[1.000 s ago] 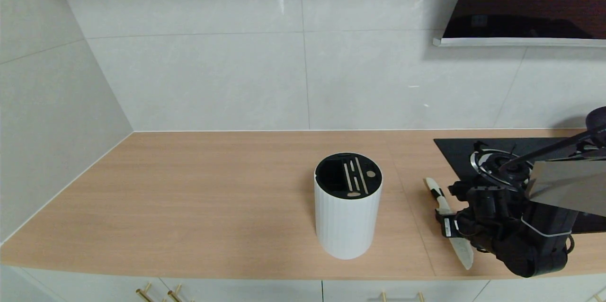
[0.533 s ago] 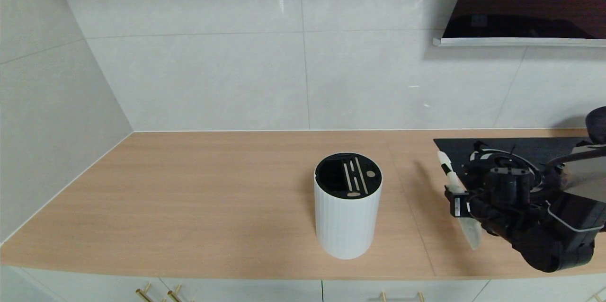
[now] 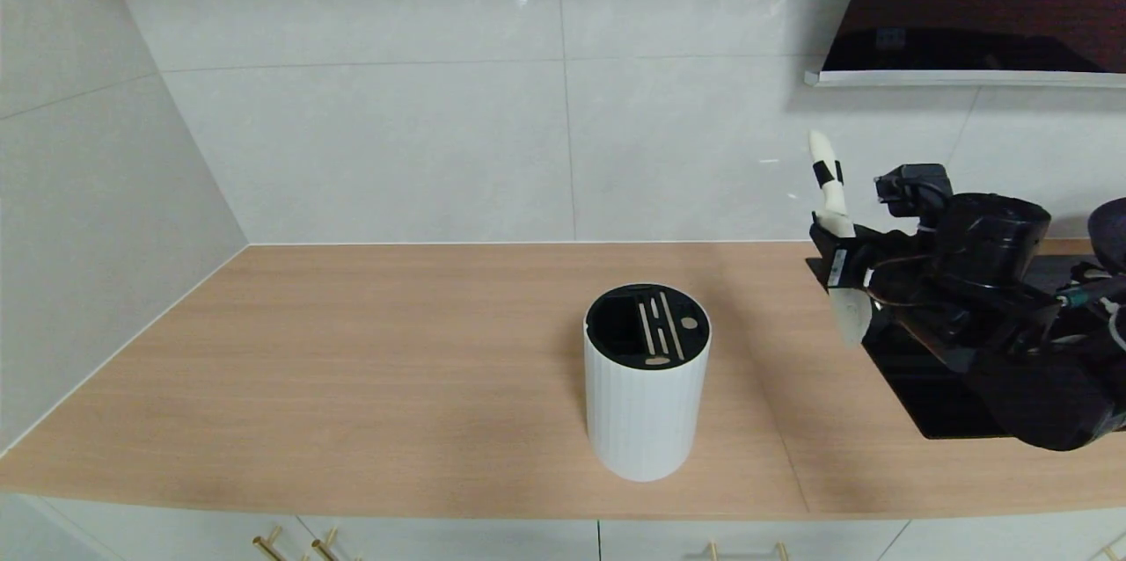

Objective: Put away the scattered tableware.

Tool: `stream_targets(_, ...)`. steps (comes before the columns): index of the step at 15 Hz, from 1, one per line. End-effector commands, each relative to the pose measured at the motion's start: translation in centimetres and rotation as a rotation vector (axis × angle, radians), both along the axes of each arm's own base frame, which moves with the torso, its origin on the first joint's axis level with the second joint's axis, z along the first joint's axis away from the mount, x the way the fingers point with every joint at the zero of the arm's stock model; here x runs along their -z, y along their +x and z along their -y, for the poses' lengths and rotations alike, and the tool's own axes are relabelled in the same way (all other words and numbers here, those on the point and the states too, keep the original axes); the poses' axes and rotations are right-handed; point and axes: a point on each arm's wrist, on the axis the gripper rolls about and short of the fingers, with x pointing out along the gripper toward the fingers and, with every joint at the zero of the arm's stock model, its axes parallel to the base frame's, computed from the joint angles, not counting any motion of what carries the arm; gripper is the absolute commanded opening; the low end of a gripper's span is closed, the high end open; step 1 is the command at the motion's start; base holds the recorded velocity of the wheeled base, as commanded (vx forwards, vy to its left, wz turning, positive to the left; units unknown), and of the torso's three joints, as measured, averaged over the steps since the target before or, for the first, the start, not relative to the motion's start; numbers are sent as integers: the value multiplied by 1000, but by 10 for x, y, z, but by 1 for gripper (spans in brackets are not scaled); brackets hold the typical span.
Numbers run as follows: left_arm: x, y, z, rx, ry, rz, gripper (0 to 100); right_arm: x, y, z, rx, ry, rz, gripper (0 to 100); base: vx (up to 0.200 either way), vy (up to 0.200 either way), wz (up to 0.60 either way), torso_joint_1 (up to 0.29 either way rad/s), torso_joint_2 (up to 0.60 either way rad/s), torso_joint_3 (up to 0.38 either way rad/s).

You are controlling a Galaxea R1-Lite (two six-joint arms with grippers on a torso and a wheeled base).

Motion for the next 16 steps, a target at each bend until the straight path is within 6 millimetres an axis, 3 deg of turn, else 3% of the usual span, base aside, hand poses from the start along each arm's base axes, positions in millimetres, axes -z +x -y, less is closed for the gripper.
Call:
stream_targets(1,-57,79,3,88,99,-200,100,-32,-27,-8,-39,34,89,0,0,0,0,0,0,0)
stream_targets(3,-69,101,9,144,54,-218,100,-41,-35,-16,-71,46,115,0,0,0,0,0,0,0)
stream_targets(5,-78,127,34,328,-62,-216,100,-61,-53,-41,-168,77,171,0,0,0,0,0,0,0)
stream_targets(7,-80,141,57,452,-155,-211,100,-73,-75,-55,-242,95,192,0,0,0,0,0,0,0)
stream_targets(9,-76,162,77,558,-200,-213,100,-86,-114,-74,-363,97,166,0,0,0,0,0,0,0)
stream_targets(10,-77,171,83,599,-206,-197,100,-86,-127,-82,-423,78,124,0,0,0,0,0,0,0)
stream_targets(13,-74,190,101,704,-306,-168,100,-81,-127,-107,-496,25,38,0,0,0,0,0,0,0)
stream_targets(15,-69,200,106,707,-331,-173,100,-77,-133,-113,-524,27,23,0,0,0,0,0,0,0)
stream_targets(16,-64,211,112,710,-339,-150,100,-63,-138,-116,-547,15,-22,0,0,0,0,0,0,0)
